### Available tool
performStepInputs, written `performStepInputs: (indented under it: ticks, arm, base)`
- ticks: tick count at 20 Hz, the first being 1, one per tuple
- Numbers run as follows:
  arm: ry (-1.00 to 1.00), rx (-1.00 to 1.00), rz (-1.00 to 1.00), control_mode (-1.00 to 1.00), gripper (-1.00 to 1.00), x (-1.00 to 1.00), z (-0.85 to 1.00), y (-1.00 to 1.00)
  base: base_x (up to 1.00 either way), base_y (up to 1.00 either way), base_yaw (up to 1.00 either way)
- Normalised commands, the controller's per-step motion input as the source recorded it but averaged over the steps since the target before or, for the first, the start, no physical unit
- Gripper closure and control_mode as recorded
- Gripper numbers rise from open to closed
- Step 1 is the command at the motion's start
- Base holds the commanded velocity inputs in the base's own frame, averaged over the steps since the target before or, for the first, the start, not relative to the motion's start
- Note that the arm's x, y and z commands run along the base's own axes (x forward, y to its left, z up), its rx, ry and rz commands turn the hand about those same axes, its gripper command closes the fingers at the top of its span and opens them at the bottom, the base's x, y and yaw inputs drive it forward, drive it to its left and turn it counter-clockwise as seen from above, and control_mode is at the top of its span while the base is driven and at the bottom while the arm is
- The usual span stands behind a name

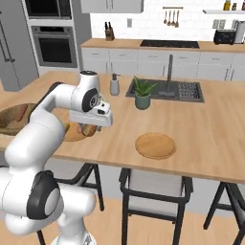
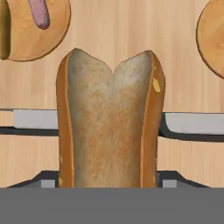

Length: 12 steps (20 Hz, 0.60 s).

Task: Place one bun and one sausage from the bowl on each plate.

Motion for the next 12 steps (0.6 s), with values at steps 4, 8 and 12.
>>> performStepInputs:
  ticks: [4,8,12]
  arm:
    - [0.00,0.00,0.00,1.00,1.00,0.00,0.00,0.00]
    - [0.00,0.00,0.00,1.00,1.00,0.00,0.00,0.00]
    - [0.00,0.00,0.00,1.00,1.00,0.00,0.00,0.00]
  base:
    - [0.03,-0.77,0.00]
    - [0.20,-0.46,0.00]
    - [0.20,-0.50,0.00]
